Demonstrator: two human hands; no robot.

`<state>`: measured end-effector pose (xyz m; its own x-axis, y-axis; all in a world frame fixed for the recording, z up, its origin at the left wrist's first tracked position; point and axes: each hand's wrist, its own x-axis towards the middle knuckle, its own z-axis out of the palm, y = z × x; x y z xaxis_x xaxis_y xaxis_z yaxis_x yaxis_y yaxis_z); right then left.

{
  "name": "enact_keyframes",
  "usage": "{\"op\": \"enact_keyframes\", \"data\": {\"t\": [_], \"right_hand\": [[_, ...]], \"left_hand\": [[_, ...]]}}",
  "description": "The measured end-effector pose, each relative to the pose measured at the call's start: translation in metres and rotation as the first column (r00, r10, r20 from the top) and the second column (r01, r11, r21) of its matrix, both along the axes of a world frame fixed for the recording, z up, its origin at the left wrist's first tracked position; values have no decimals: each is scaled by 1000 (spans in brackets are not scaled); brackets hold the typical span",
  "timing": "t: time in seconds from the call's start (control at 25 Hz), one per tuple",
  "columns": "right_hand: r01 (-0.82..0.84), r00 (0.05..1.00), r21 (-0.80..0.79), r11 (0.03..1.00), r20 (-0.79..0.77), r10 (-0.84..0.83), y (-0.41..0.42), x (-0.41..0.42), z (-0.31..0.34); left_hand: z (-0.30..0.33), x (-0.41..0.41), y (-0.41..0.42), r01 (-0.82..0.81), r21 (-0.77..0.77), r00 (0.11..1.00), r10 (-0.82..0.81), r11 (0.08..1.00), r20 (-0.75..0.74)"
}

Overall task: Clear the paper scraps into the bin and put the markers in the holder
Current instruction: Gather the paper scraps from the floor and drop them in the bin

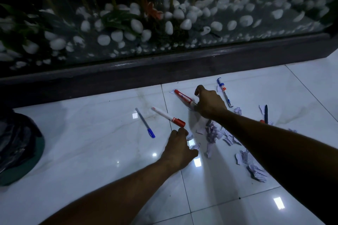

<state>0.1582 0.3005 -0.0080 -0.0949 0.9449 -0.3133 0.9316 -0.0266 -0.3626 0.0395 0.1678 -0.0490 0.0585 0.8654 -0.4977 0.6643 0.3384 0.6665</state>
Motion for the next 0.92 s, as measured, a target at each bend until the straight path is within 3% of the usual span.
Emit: {"op": "enact_keyframes", "data": {"t": [0.12, 0.2, 0.32, 0.4, 0.48, 0.56, 0.68, 0.8, 0.92], "right_hand": [[-27, 938, -121, 992, -347, -17, -2, -9, 14], [-88, 897, -110, 990, -440, 31, -8, -11, 20], [-20, 952, 27, 999, -306, 27, 2, 9, 14], [-117, 990, 90, 989, -72, 123, 12, 31, 9], [-267, 961, 43, 963, 84, 263, 13, 48, 4], [-391, 913, -15, 920, 125, 390, 6, 51, -1], [-543, 831, 24, 840, 163, 532, -11, 47, -10], [-578, 813, 47, 815, 117, 570, -18, 54, -6], [-507, 862, 95, 857, 45, 505, -13, 65, 2]], "left_hand": [[-2, -1, -2, 4, 21, 1000, -4, 1000, 9], [-2, 0, -2, 20, 47, 1000, -20, 999, 11], [2, 2, 2, 56, 83, 998, -57, 995, 9], [7, 4, 10, 96, 104, 995, -92, 990, -37], [11, 9, 22, 102, 131, 993, -94, 986, -64], [17, 13, 39, 26, 156, 999, -20, 987, -40], [29, 15, 68, -122, 202, 992, 123, 972, 10], [36, 15, 98, -172, 271, 983, 185, 947, -21], [35, 8, 129, -140, 215, 967, 180, 967, -179]]}}
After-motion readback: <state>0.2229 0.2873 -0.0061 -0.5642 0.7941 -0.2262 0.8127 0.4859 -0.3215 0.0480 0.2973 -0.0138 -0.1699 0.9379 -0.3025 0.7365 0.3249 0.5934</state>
